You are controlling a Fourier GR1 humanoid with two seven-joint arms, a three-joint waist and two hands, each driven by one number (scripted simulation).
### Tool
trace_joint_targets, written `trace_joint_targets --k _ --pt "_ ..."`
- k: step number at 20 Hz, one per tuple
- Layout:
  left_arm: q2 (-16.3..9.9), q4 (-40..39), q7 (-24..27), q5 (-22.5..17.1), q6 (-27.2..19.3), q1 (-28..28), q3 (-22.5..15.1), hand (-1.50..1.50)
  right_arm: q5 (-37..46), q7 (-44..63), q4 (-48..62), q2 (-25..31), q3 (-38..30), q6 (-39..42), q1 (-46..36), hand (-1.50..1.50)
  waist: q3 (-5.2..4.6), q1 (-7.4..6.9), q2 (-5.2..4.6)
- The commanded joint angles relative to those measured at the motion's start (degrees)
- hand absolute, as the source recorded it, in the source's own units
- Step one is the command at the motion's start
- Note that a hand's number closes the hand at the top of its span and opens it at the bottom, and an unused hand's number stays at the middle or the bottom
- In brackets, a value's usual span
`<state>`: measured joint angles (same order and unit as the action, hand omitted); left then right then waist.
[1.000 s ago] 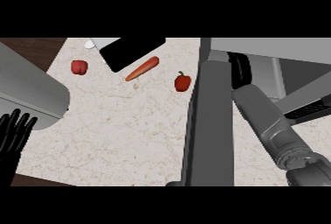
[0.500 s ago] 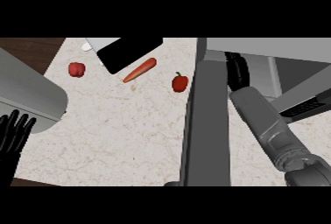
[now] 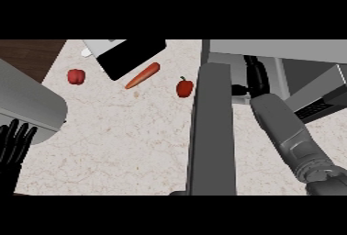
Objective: Pick up the milk, place it into the microwave and close the microwave
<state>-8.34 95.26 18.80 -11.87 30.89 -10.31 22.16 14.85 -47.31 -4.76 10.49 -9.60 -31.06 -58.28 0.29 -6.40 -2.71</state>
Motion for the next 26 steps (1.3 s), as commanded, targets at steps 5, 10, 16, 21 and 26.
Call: trace_joint_targets --k 5,10,16,21,26 --pt "1.84 1.59 1.19 1.29 0.67 -3.49 -1.56 -1.50 -2.68 -5.30 -0.67 0.93 -2.46 12.80 3.04 -1.50 -0.01 1.16 0.66" --pt "3.68 3.98 1.00 3.38 -0.70 -4.29 -3.37 -1.50 -3.89 -8.89 -1.05 -0.76 -3.45 17.58 7.05 -1.50 -0.09 3.05 1.39" --pt "3.82 4.56 1.29 2.10 5.76 -7.17 -7.74 -1.50 -5.45 -10.86 -1.37 -2.40 -4.34 26.57 10.33 -1.50 -0.14 4.13 1.85" --pt "2.91 6.96 -0.51 -0.80 9.41 -11.12 -8.27 -1.50 -5.37 -14.41 -2.79 -2.97 -3.13 37.32 14.96 -1.50 -0.20 5.19 2.46" --pt "4.33 5.87 2.23 3.76 9.51 -9.61 -11.38 -1.50 -5.97 -17.62 -6.31 -1.59 -2.53 43.14 21.01 -1.50 -0.27 6.26 2.75"
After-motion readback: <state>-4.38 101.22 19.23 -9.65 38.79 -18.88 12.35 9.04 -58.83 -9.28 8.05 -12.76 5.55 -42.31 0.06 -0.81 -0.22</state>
